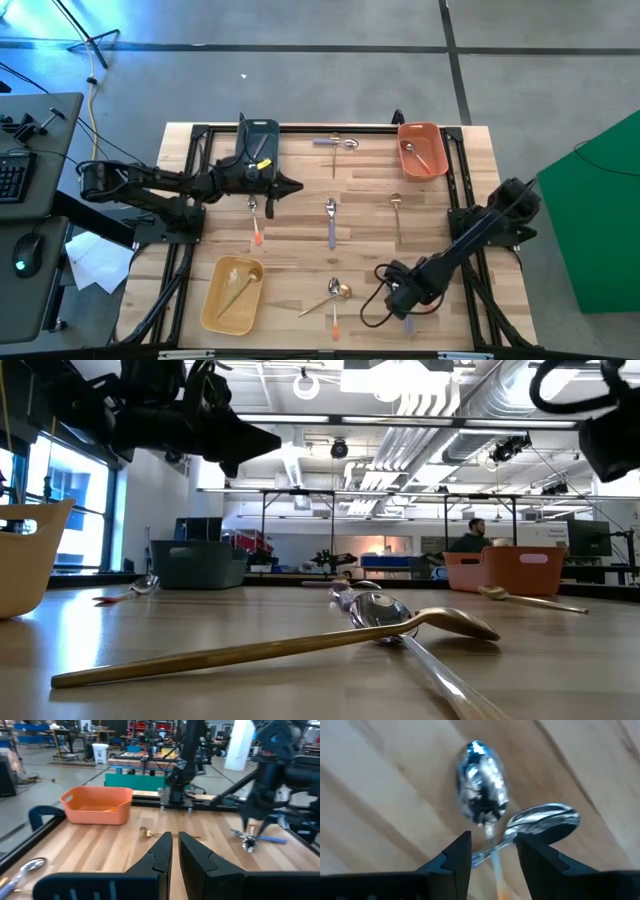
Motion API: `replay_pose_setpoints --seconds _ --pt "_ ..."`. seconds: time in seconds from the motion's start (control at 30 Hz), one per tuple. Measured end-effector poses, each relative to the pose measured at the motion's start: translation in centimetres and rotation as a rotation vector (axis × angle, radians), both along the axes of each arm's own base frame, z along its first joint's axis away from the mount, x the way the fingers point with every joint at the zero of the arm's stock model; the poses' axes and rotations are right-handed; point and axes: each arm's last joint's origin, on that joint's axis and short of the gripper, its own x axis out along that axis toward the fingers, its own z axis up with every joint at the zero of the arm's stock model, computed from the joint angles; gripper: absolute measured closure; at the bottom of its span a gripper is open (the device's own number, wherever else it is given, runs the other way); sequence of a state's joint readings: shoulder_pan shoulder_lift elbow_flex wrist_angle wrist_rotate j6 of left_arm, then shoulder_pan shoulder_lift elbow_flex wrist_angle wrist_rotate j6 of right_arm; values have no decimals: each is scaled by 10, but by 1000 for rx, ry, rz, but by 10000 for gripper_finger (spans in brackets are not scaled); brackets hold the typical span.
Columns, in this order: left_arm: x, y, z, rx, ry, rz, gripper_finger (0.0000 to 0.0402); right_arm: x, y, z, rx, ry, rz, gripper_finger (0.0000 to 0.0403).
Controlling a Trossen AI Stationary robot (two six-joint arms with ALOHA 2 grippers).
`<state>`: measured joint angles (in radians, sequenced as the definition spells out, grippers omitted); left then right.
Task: Sort silverware by color (type)
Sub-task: Put the bottom right orange spoon into the orange bin
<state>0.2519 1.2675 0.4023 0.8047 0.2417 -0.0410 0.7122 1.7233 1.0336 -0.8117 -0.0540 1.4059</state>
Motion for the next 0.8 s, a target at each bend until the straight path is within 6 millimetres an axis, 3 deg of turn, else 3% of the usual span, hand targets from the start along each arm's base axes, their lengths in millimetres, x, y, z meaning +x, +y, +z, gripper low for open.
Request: replay_pose_setpoints --seconds 0.33,0.47,0.63,0.8 --pt "2 -7 0 0 1 -27 381 -1 -4 -15 14 -49 22 286" --pt "2 -6 0 9 1 2 381 -1 -5 -15 -3 -55 26 317" --pt "2 -6 0 10 1 11 381 -1 -5 -15 -4 -56 46 387" --pt "2 -6 0 6 1 12 381 1 -7 -12 39 -50 80 391"
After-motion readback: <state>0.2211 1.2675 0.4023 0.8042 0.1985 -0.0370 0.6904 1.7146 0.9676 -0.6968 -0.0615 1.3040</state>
